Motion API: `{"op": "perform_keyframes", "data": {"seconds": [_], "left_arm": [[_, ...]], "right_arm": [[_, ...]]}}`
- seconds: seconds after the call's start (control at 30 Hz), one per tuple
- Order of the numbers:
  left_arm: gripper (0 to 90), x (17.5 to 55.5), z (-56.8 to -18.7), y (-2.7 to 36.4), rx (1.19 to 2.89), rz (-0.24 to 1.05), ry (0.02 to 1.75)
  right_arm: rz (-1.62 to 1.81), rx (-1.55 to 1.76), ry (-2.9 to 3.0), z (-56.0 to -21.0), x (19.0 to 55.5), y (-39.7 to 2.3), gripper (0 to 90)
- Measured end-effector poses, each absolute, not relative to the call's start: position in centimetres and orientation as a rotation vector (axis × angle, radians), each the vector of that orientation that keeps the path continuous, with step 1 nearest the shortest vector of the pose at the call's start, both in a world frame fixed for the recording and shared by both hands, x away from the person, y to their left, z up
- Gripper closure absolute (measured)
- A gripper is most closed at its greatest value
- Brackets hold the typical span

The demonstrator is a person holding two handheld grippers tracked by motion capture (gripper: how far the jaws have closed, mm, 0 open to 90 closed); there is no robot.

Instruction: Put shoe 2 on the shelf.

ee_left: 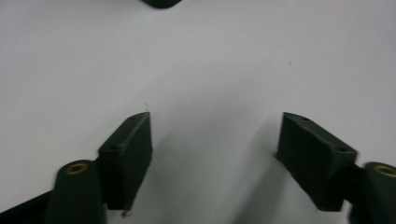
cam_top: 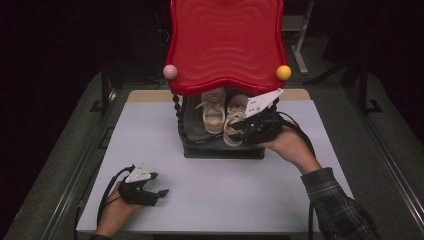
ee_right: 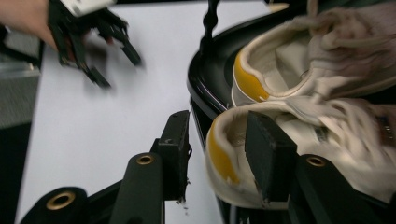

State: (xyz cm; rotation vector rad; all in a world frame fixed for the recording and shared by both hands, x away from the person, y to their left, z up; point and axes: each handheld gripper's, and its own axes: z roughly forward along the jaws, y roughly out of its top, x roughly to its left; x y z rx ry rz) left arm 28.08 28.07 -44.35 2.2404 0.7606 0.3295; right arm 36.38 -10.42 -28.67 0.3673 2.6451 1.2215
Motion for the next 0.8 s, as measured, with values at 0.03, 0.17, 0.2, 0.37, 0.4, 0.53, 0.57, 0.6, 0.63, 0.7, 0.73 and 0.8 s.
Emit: {"op": "perform_keyframes", "data": {"seconds": [0.03, 0.17, 0.2, 0.37, 0.4, 0.53, 0.57, 0.6, 0.63, 0.7, 0.73, 0.8], "left_arm": [[28.5, 28.2, -44.1, 27.8, 2.239, 0.316, 0.759], [42.6, 28.8, -42.7, 26.2, 2.213, 0.261, 0.735], [48.0, 29.0, -42.2, 25.7, 2.205, 0.248, 0.721], [75.0, 29.8, -39.6, 23.7, 2.157, 0.250, 0.677], [80.2, 30.0, -39.1, 23.2, 2.141, 0.243, 0.671], [89.7, 31.4, -37.4, 21.2, 2.095, 0.227, 0.629], [89.7, 31.8, -37.0, 20.6, 2.096, 0.230, 0.616], [89.7, 32.2, -36.7, 20.1, 2.093, 0.240, 0.606], [89.7, 32.6, -36.4, 19.5, 2.089, 0.243, 0.597], [89.7, 33.3, -35.8, 18.4, 2.079, 0.253, 0.578], [89.7, 33.7, -35.5, 17.8, 2.073, 0.257, 0.573], [89.7, 34.3, -35.2, 16.6, 2.070, 0.266, 0.549]], "right_arm": [[1.242, 0.380, 2.635, -28.5, 36.1, -10.7, 59.8], [1.292, 0.444, 2.597, -28.2, 34.8, -12.0, 64.7], [1.304, 0.453, 2.591, -28.3, 34.5, -12.3, 65.6], [1.350, 0.546, 2.565, -29.6, 33.5, -13.6, 75.8], [1.345, 0.571, 2.560, -30.1, 33.4, -13.7, 78.2], [1.320, 0.636, 2.582, -32.1, 33.8, -14.3, 85.3], [1.317, 0.650, 2.579, -32.5, 33.9, -14.4, 86.8], [1.323, 0.656, 2.567, -32.8, 34.1, -14.5, 88.4], [1.324, 0.670, 2.566, -33.1, 34.2, -14.6, 89.1], [1.313, 0.694, 2.561, -33.5, 34.5, -14.6, 89.5], [1.313, 0.706, 2.556, -33.6, 34.7, -14.6, 89.6], [1.322, 0.717, 2.540, -33.8, 34.9, -14.7, 89.7]]}}
